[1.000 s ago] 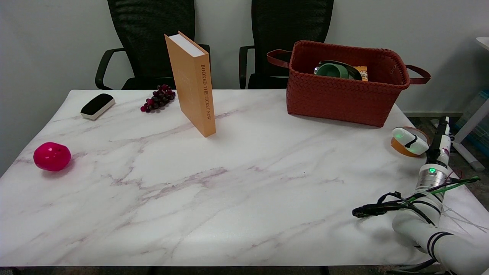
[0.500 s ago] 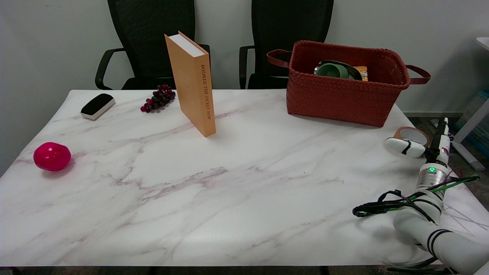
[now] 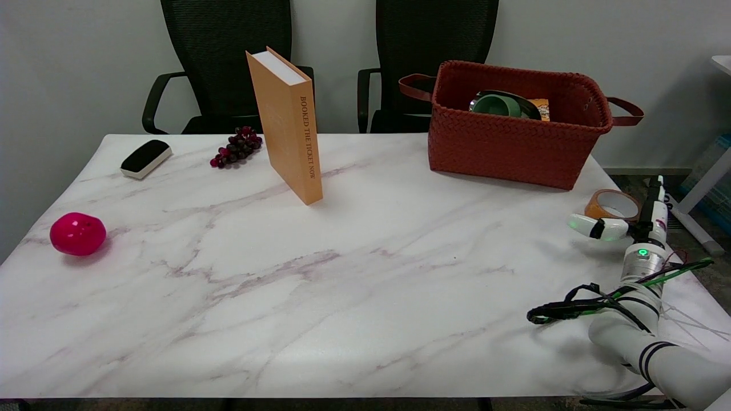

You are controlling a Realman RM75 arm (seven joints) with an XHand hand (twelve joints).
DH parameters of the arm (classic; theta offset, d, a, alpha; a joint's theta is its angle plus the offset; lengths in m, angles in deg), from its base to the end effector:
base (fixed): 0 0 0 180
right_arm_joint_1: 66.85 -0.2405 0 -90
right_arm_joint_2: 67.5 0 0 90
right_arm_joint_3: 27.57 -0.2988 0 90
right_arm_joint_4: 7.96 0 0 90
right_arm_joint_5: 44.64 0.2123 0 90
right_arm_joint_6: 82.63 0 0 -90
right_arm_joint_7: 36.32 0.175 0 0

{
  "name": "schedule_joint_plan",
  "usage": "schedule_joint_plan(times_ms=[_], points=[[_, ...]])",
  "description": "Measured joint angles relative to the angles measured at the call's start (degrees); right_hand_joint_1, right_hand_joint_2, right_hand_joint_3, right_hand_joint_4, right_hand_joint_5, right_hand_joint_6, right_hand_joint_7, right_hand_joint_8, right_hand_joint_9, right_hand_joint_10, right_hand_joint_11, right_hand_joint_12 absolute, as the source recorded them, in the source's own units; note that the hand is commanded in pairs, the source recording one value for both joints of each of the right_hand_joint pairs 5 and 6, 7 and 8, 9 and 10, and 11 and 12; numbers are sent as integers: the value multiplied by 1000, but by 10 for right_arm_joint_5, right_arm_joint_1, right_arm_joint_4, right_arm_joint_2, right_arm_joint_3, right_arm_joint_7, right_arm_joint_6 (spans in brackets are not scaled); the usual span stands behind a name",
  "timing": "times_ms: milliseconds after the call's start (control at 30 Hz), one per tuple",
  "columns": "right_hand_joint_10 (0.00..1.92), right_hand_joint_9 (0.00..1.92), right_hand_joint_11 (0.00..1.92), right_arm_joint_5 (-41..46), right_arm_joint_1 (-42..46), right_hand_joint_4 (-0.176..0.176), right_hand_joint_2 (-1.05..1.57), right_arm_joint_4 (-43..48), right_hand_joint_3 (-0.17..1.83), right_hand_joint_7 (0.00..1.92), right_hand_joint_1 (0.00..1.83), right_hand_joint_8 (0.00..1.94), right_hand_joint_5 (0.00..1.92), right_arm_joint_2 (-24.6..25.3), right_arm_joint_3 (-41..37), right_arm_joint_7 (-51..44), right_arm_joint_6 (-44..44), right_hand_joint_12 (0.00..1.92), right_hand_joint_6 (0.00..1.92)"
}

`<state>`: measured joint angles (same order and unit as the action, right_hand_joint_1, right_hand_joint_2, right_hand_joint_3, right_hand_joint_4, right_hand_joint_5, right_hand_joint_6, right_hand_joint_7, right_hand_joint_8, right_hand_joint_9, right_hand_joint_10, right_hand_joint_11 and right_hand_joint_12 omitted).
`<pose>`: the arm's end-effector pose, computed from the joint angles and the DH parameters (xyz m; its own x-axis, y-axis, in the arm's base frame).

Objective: Pick up the yellow tape.

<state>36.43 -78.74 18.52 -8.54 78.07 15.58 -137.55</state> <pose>-0.3905 -0.2781 0.6138 0.3103 0.7930 0.5242 -0.9475 0.2134 0.2381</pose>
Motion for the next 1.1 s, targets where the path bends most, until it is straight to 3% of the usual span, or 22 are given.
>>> schedule_joint_plan(times_ms=[700,1000,1100], points=[[0,0,2,-14,-3,0,-327,-2,613,0,1406,0,0,0,-3,0,14,2,0],[28,28,250,-14,-4,0,-167,-3,607,28,1391,28,0,0,-3,-1,16,250,0],[25,25,445,-14,-4,0,-86,-3,658,72,1380,72,61,0,-4,-1,16,445,61]])
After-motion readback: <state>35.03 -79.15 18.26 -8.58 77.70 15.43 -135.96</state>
